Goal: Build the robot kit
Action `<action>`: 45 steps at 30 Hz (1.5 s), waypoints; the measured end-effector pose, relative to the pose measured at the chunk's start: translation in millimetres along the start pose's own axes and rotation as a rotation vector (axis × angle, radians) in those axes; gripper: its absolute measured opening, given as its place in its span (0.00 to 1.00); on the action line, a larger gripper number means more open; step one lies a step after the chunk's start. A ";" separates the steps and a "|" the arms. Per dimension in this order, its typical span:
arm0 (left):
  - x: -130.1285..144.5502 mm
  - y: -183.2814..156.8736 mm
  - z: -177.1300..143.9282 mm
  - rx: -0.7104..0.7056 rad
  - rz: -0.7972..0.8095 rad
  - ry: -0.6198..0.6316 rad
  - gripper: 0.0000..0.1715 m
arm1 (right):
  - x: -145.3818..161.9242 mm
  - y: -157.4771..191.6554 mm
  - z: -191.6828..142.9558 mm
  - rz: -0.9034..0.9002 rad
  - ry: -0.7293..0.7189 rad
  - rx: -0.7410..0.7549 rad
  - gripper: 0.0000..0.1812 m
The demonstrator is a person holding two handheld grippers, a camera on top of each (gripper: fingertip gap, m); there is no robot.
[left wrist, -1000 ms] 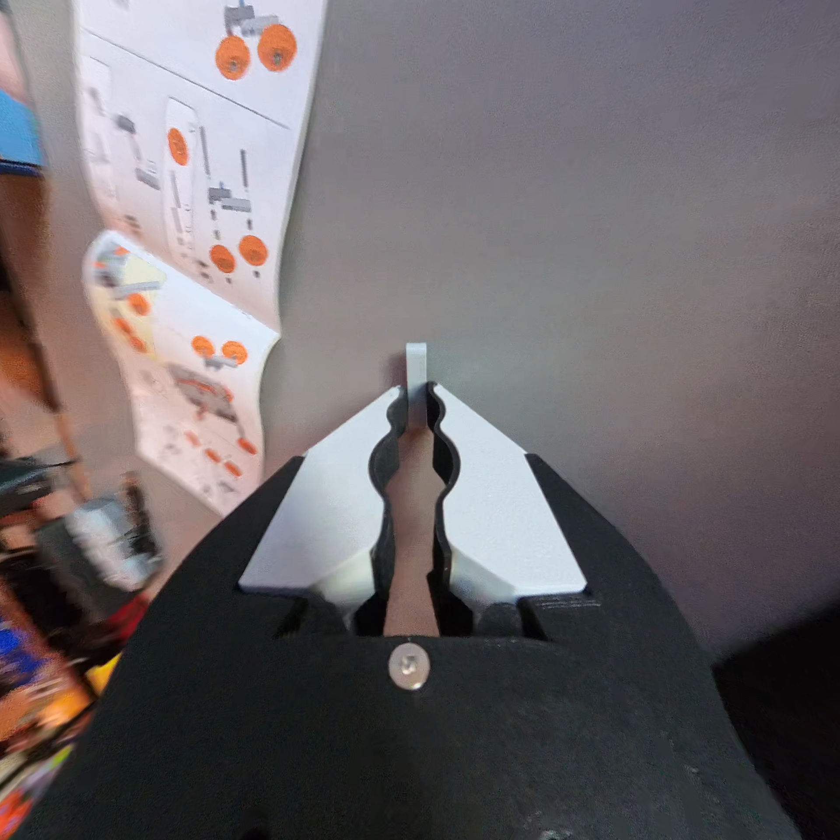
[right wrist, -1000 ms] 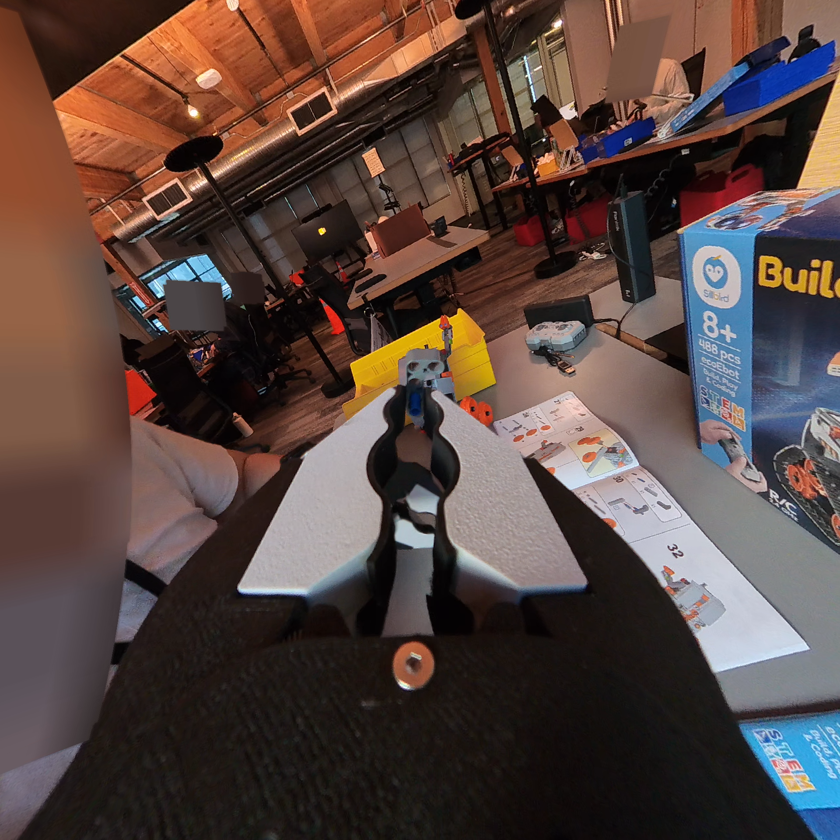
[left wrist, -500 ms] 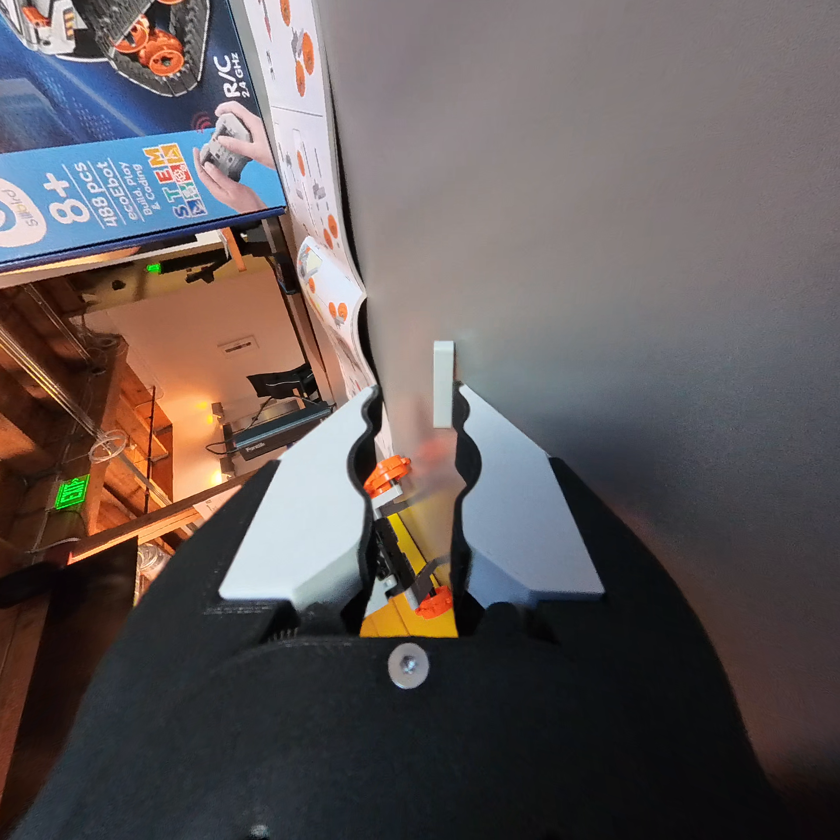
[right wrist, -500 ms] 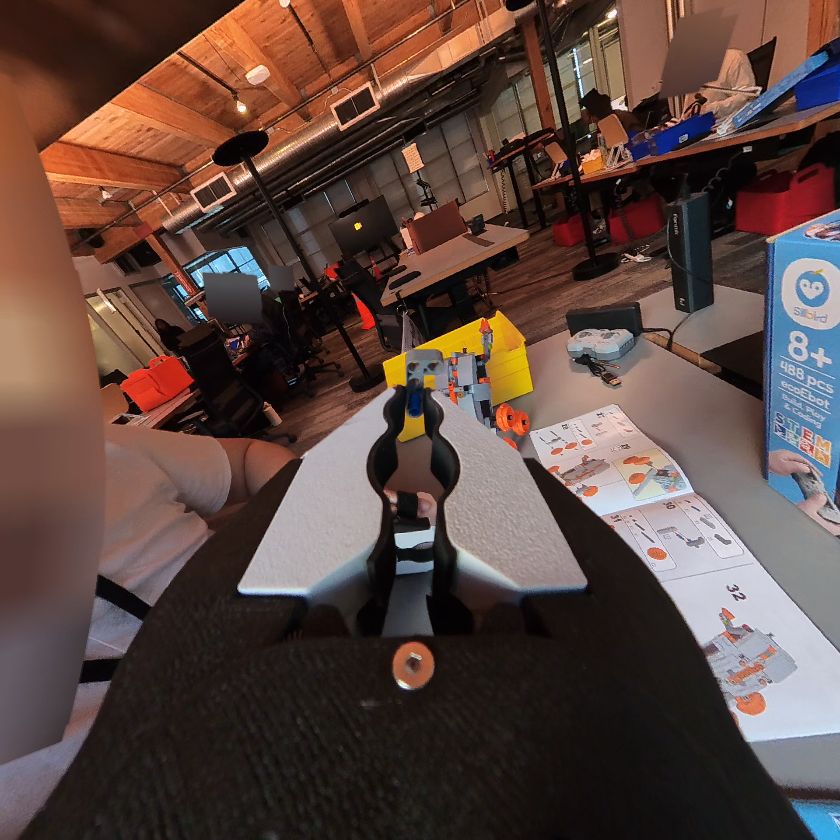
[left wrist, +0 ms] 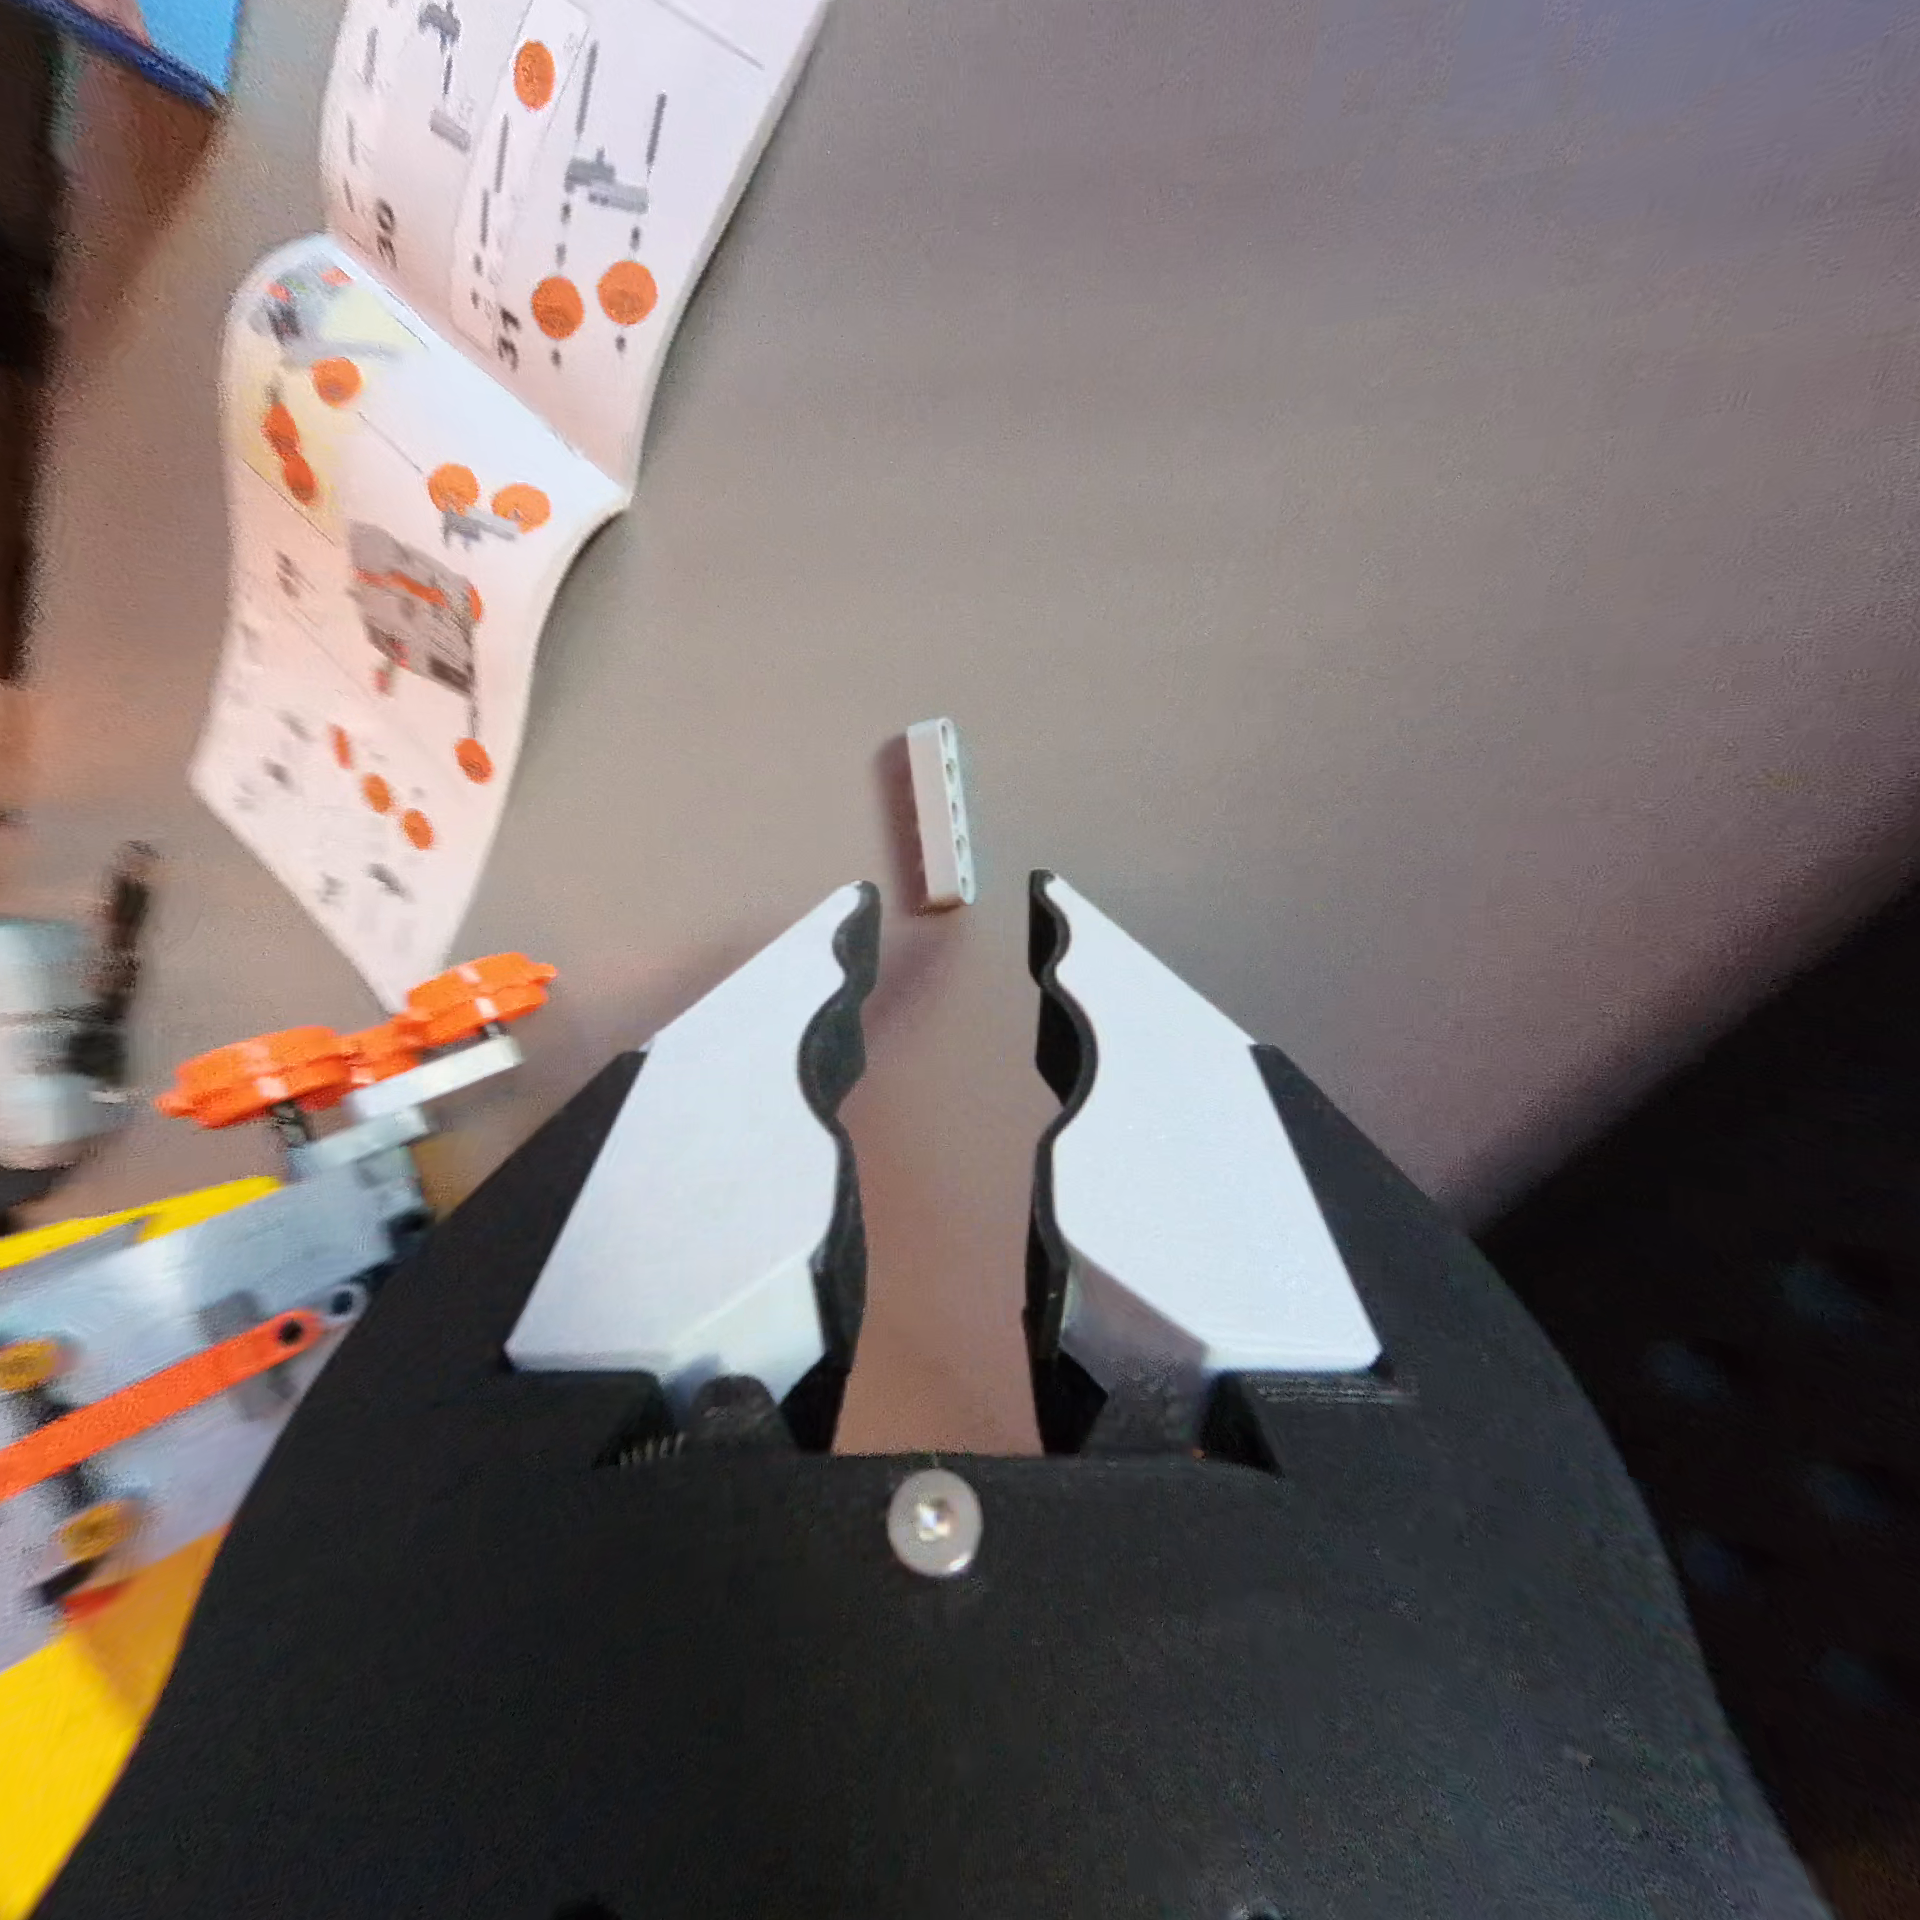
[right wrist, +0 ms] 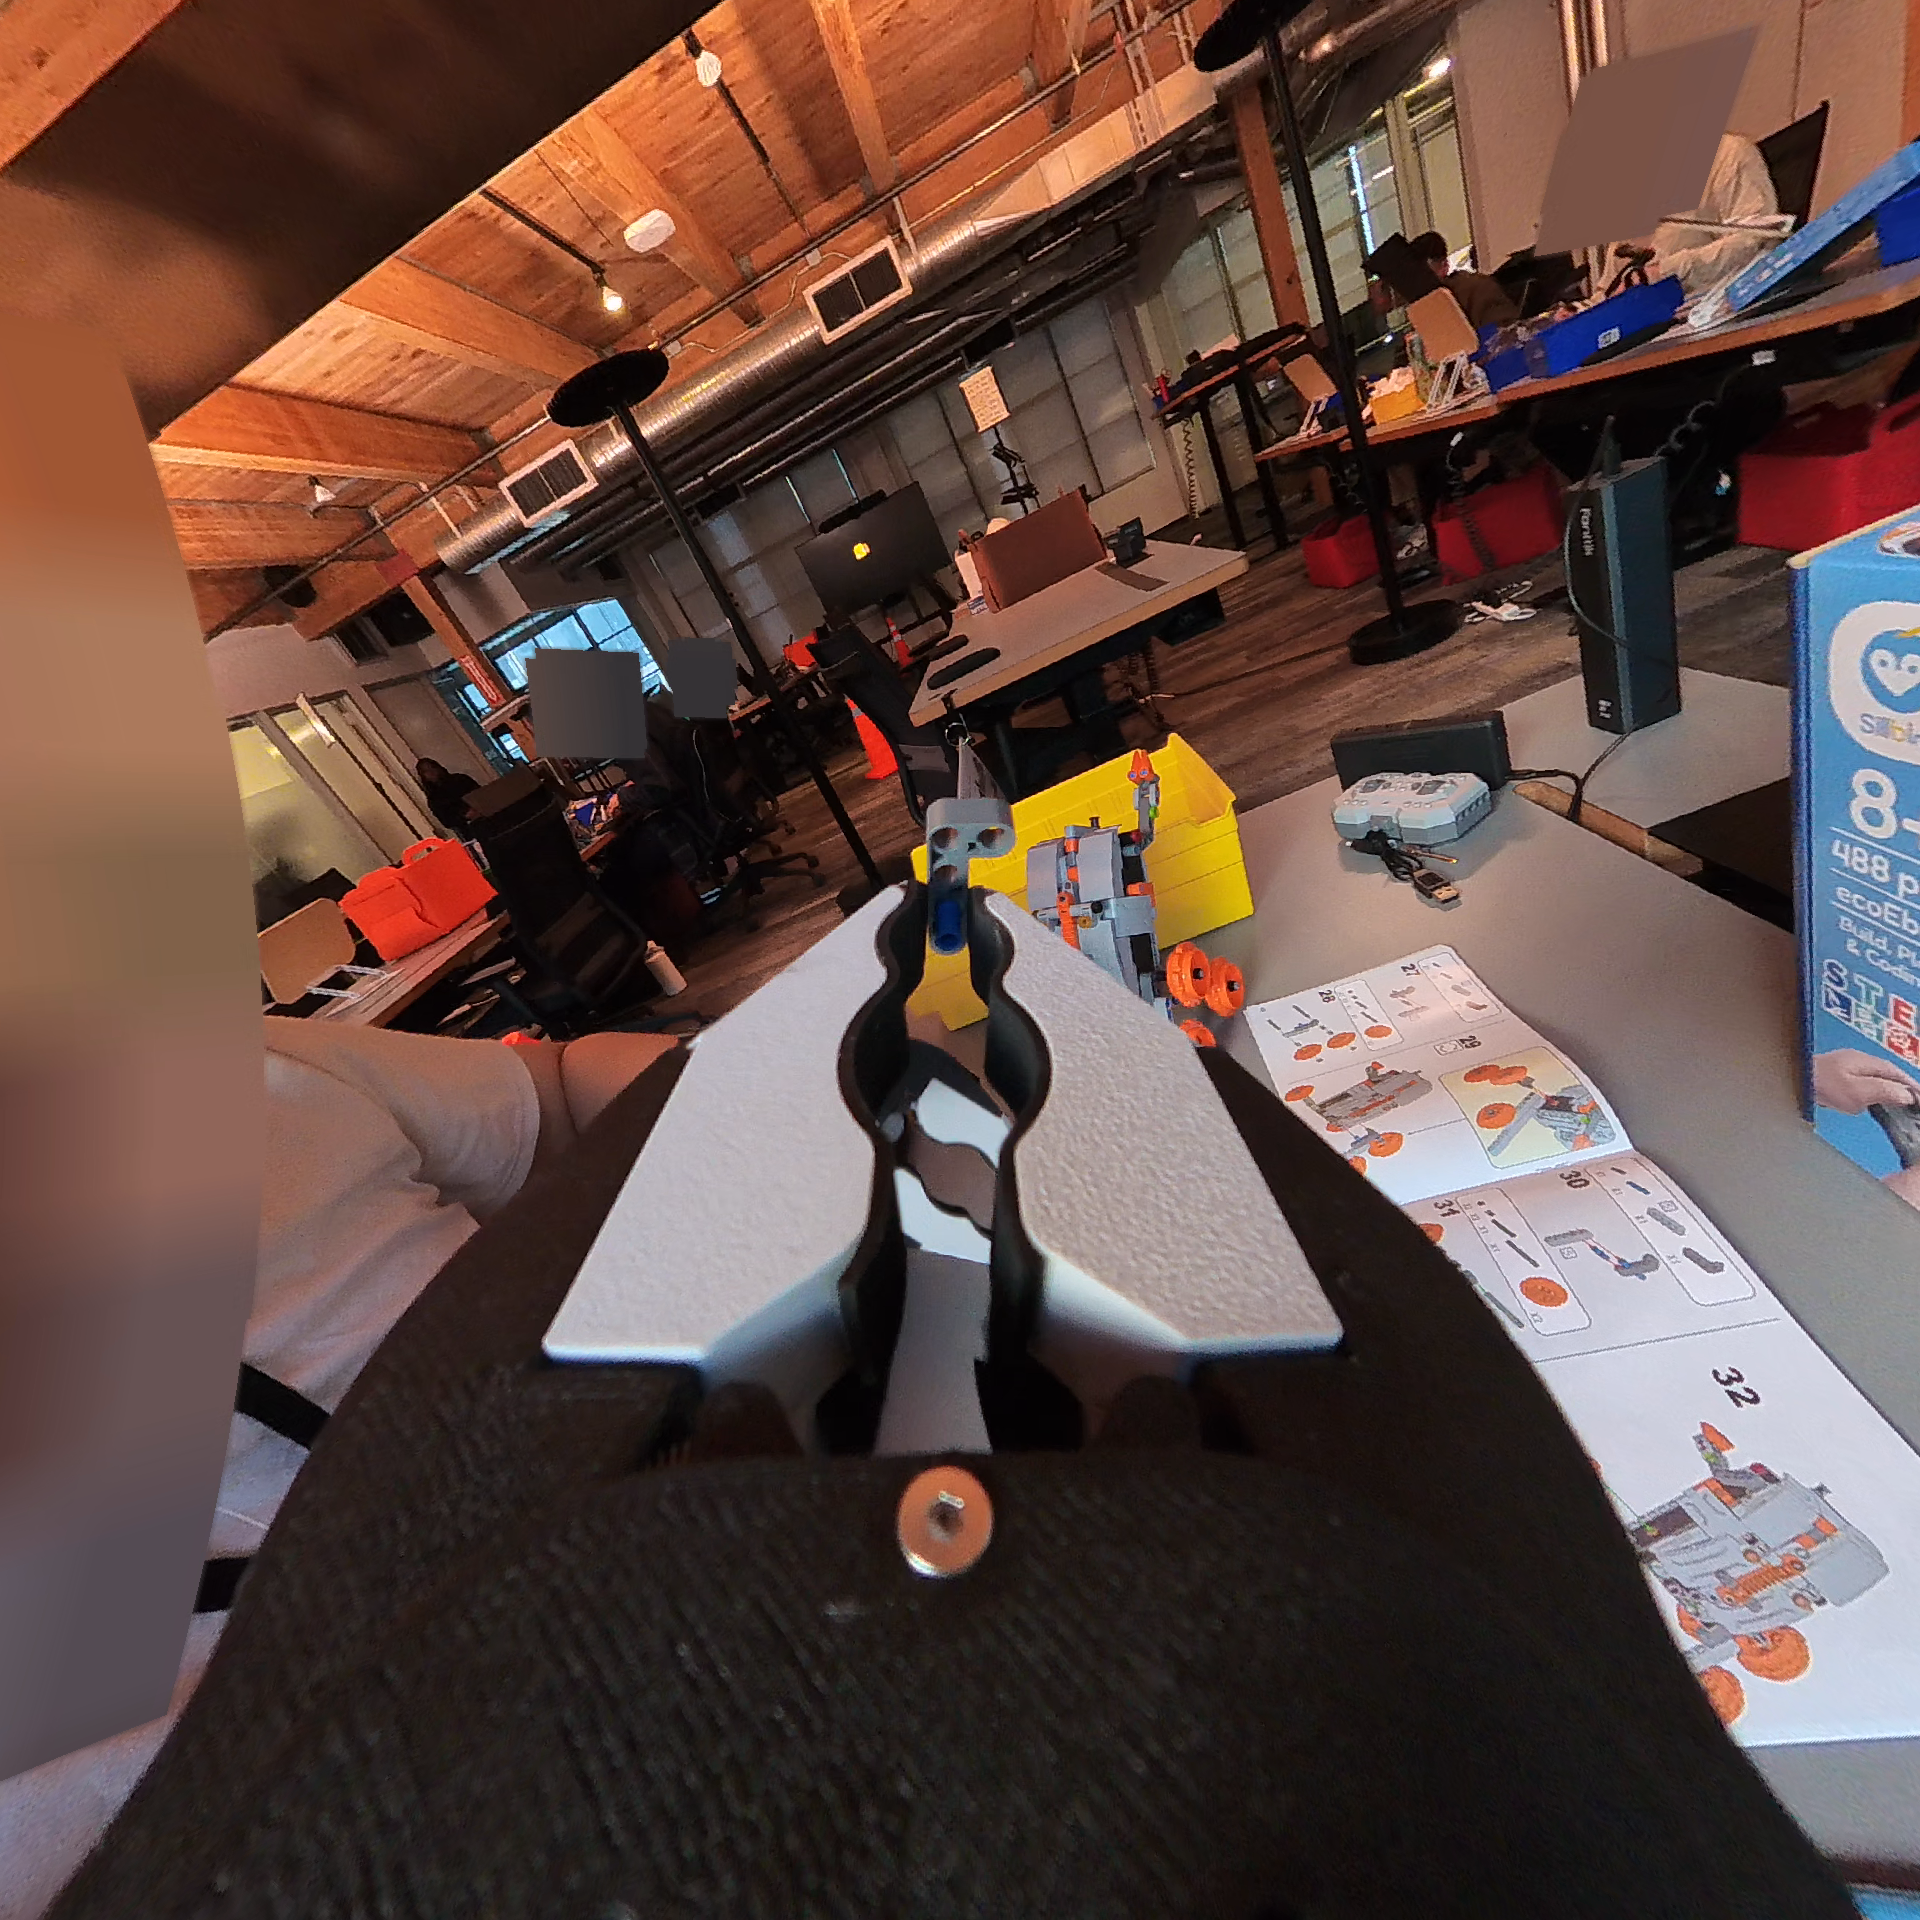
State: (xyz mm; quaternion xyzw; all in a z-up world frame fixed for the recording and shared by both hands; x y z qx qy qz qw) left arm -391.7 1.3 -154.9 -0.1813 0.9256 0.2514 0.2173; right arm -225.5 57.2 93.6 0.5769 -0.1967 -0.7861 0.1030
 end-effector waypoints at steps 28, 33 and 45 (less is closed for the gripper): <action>26.8 27.8 -3.3 -0.046 -0.110 -0.031 0.17 | 3.7 -6.7 -3.9 0.019 0.018 0.019 0.03; 13.8 21.8 7.3 0.161 0.183 -0.079 0.23 | 5.2 -7.7 -2.6 0.034 0.018 0.014 0.03; 25.4 19.5 20.2 0.379 0.109 0.048 0.11 | 10.3 -5.9 1.7 0.044 0.041 -0.003 0.04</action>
Point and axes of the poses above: each gripper's, where its closed fingertips meet, z out along the fingers, x out of its underside, y = z × x across the jaws, the point moved 1 cm from there along -z, back along the fingers, and after that the axes turned 10 degrees about -y, right-handed, at the moved point
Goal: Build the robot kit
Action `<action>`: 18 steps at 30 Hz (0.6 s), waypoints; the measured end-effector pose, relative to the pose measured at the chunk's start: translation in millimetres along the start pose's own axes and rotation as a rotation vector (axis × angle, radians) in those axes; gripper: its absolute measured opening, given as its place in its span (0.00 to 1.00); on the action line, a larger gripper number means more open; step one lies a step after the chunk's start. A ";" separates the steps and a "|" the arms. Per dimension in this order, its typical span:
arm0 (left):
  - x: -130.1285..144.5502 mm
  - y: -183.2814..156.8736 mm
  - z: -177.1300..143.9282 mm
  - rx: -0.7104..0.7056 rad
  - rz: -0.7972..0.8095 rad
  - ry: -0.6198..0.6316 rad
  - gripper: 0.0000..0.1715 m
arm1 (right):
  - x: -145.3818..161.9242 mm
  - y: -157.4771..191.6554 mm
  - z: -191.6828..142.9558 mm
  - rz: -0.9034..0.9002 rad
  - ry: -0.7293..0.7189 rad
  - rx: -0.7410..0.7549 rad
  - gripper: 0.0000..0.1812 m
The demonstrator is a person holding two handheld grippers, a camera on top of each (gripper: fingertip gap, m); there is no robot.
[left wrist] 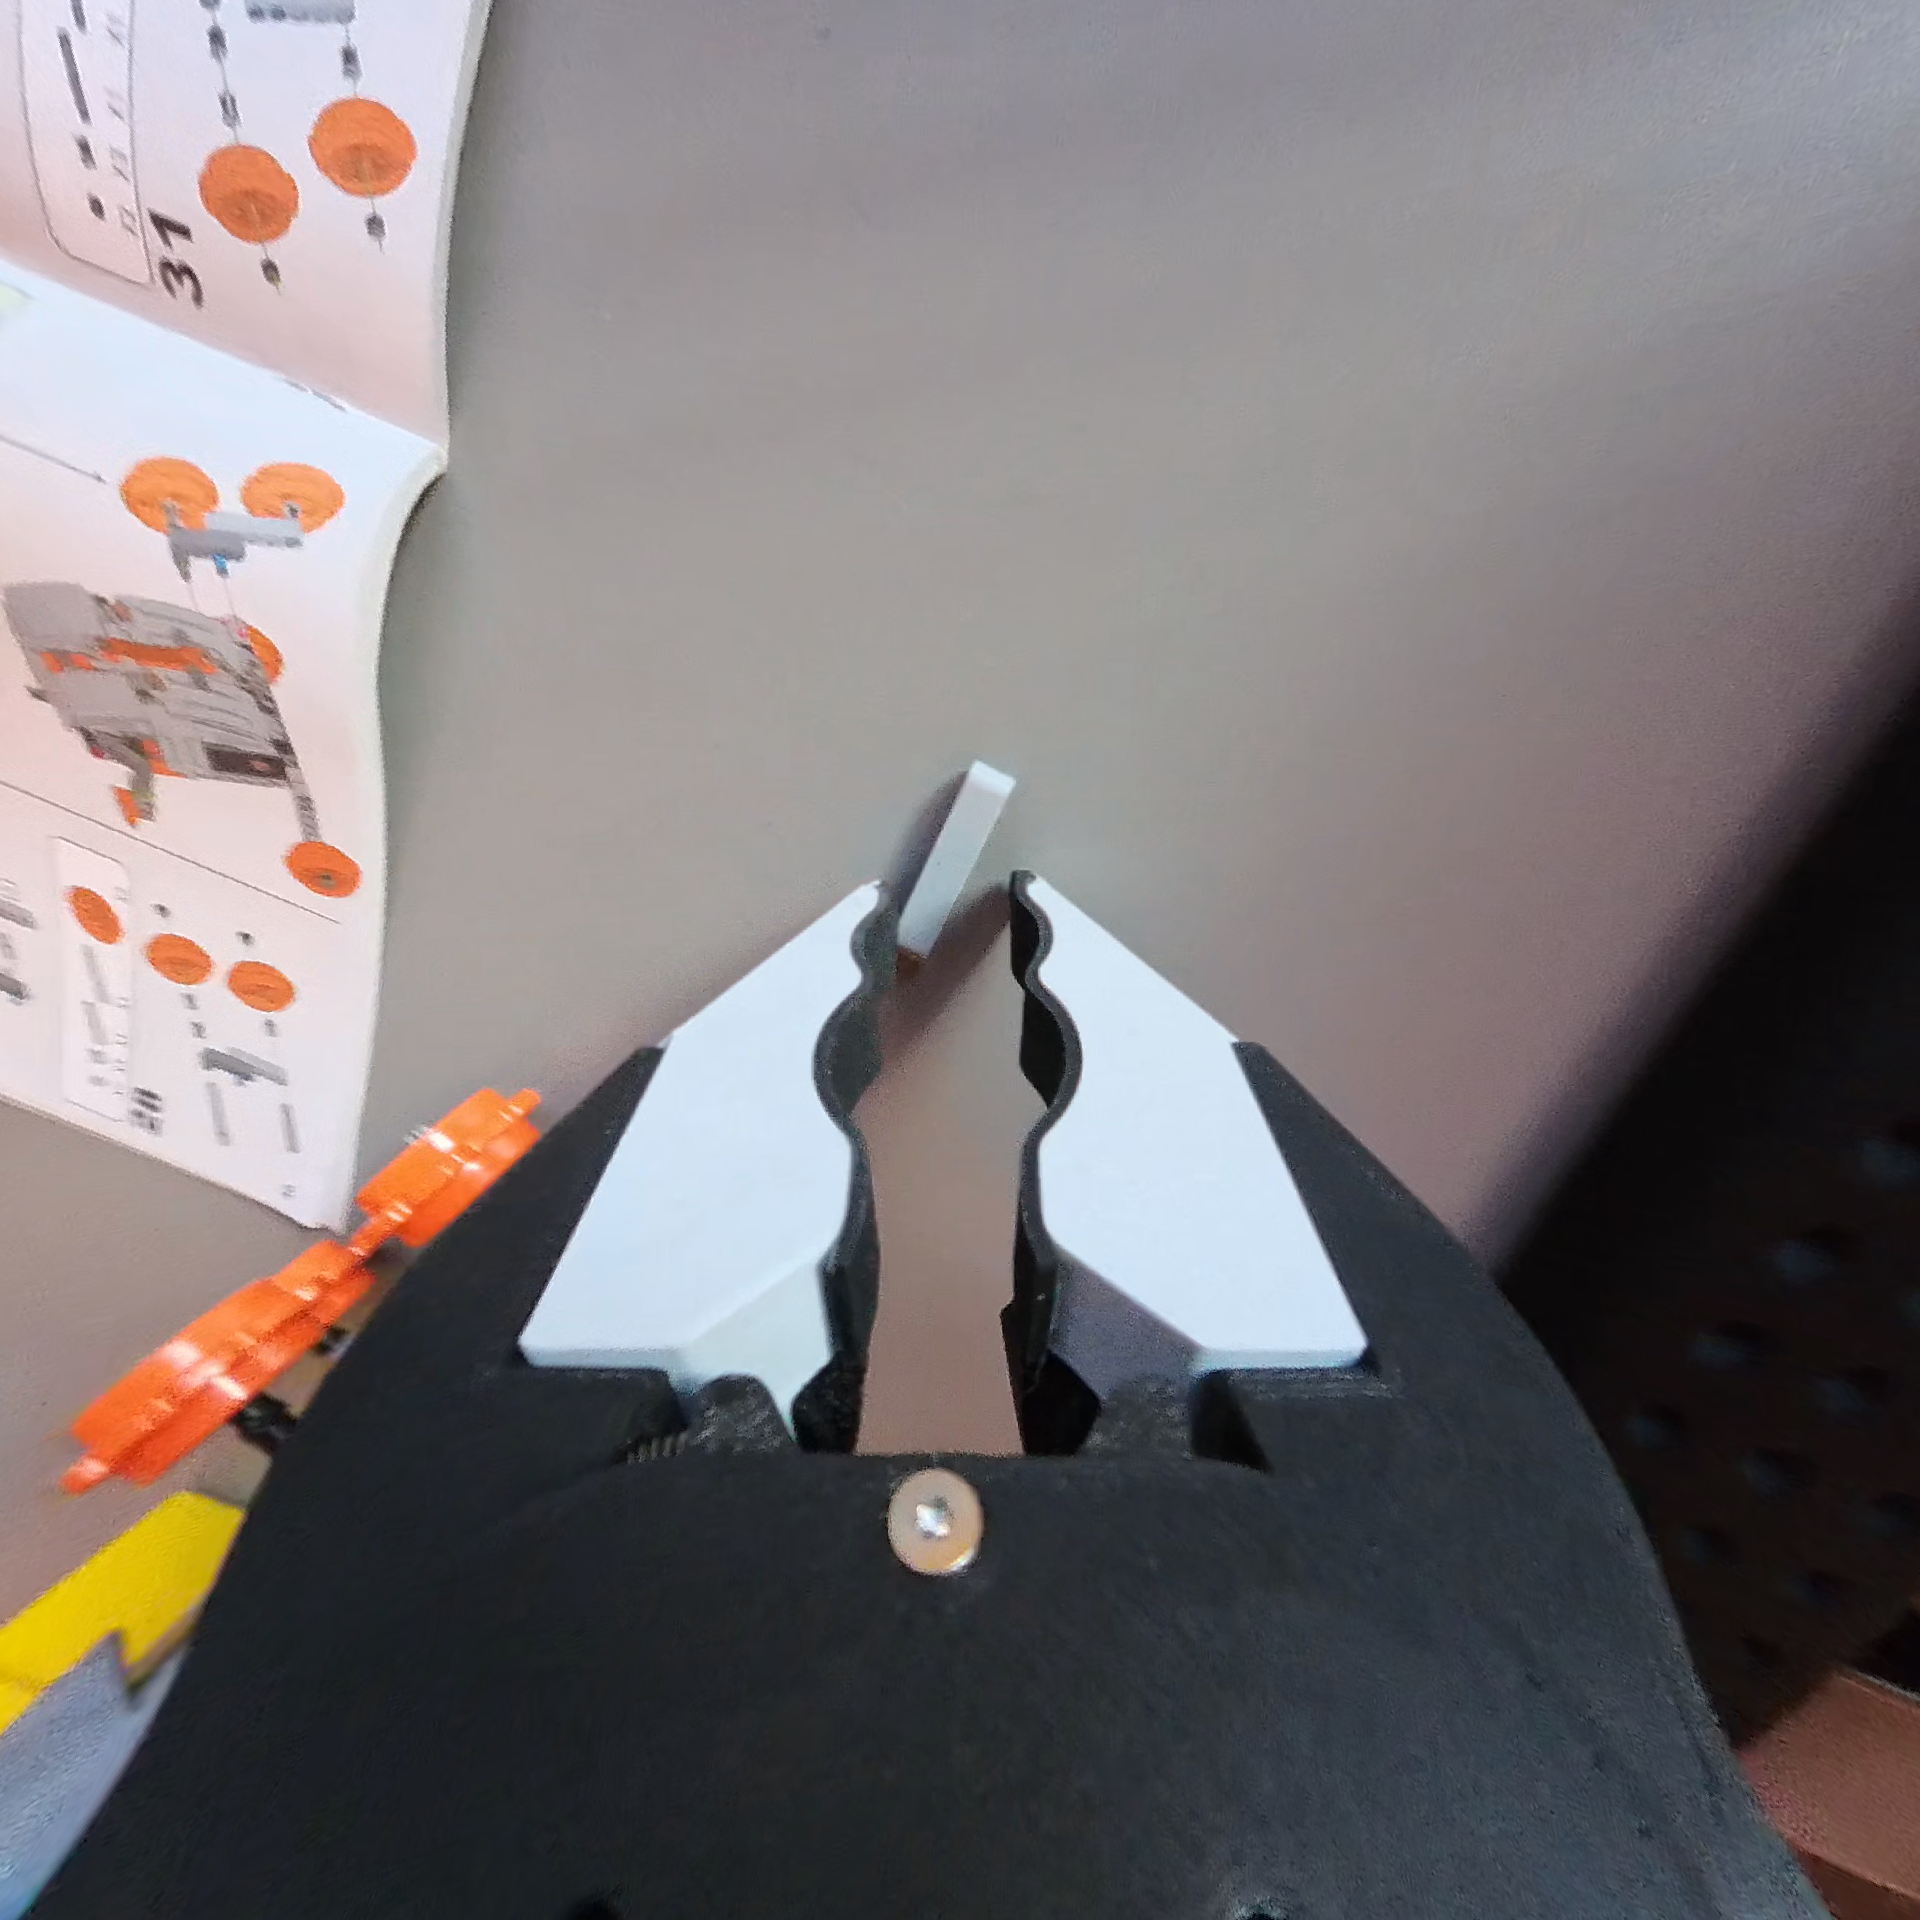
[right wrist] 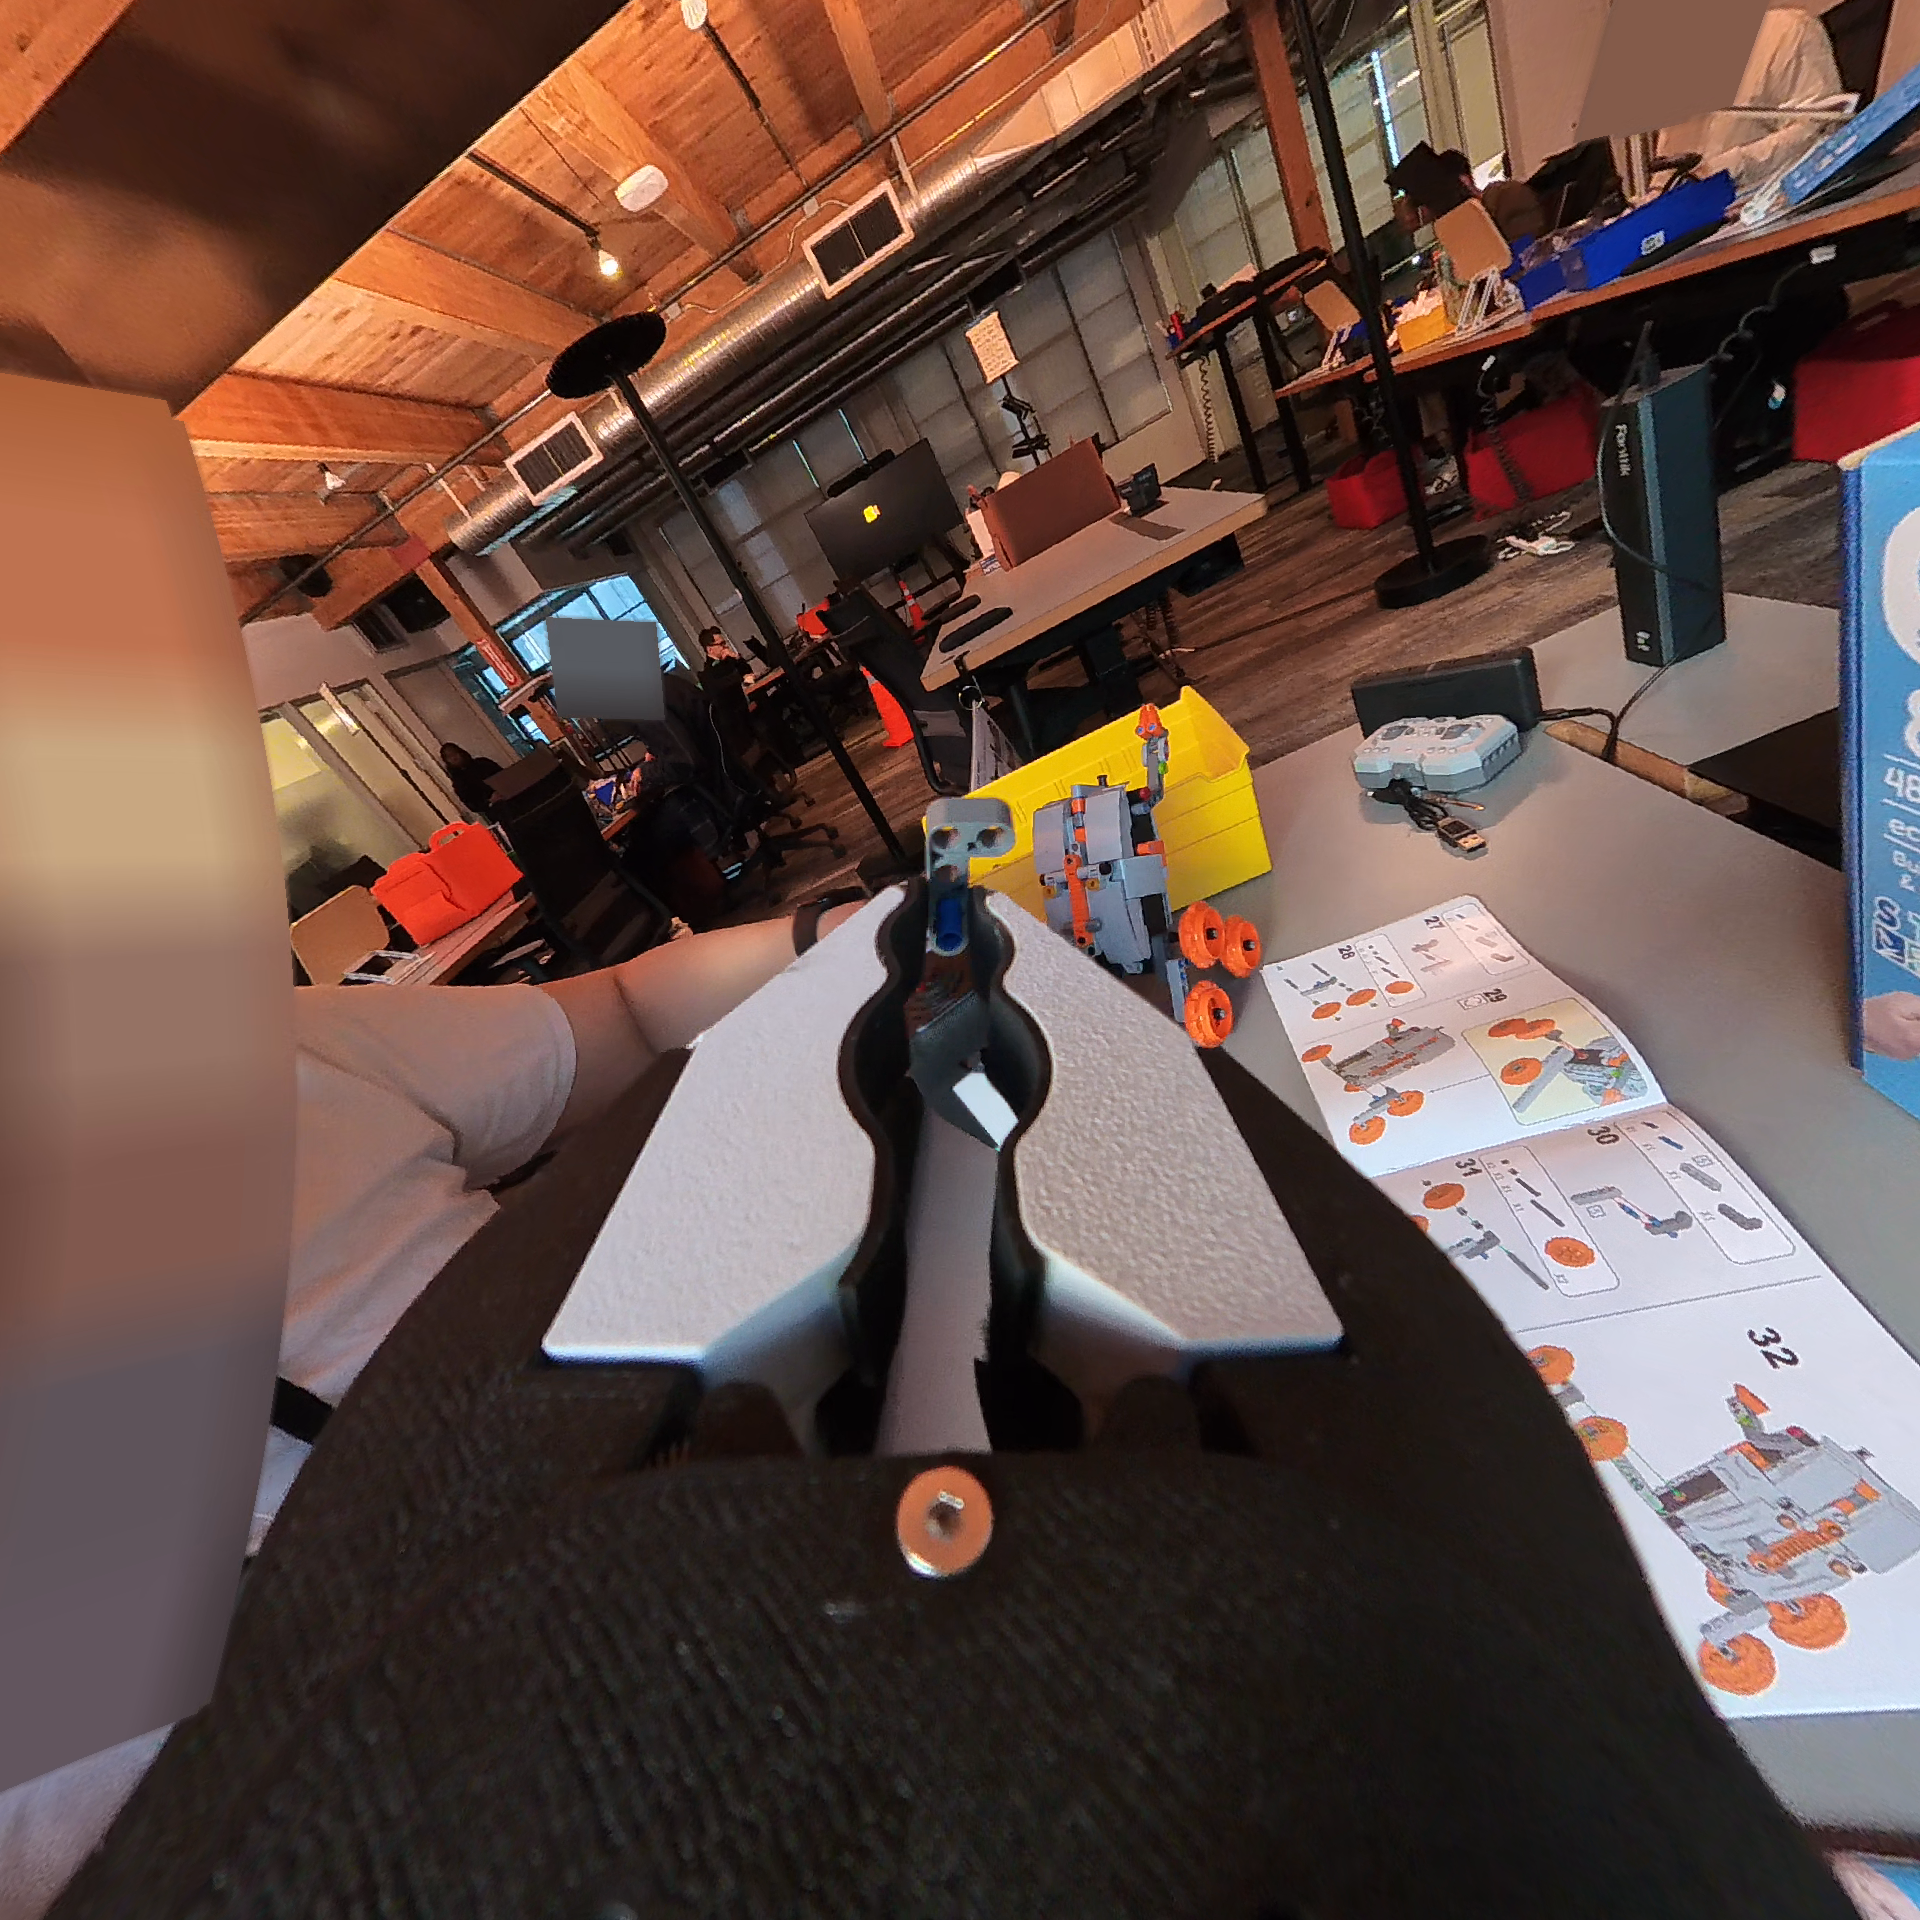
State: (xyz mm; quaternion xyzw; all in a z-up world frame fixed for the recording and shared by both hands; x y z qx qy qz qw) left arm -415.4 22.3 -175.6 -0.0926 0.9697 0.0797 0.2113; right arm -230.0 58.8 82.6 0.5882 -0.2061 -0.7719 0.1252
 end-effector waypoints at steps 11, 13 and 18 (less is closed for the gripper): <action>-11.9 -13.4 -9.3 0.089 -0.471 -0.156 0.09 | 3.7 3.7 4.5 -0.008 0.022 -0.005 0.03; -6.2 -7.7 -8.1 0.068 -0.505 -0.154 0.06 | 3.1 4.3 4.3 -0.011 0.019 -0.004 0.03; -2.2 -8.2 -4.3 0.102 -0.570 -0.161 0.05 | 3.5 4.9 5.1 -0.011 0.020 -0.008 0.03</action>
Point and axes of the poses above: each gripper's, where its closed fingertips meet, z out along the fingers, x out of its underside, y = z × x across the jaws, the point moved 1 cm from there along -z, back along the fingers, and after that the axes turned 10 degrees about -y, right-handed, at the moved point
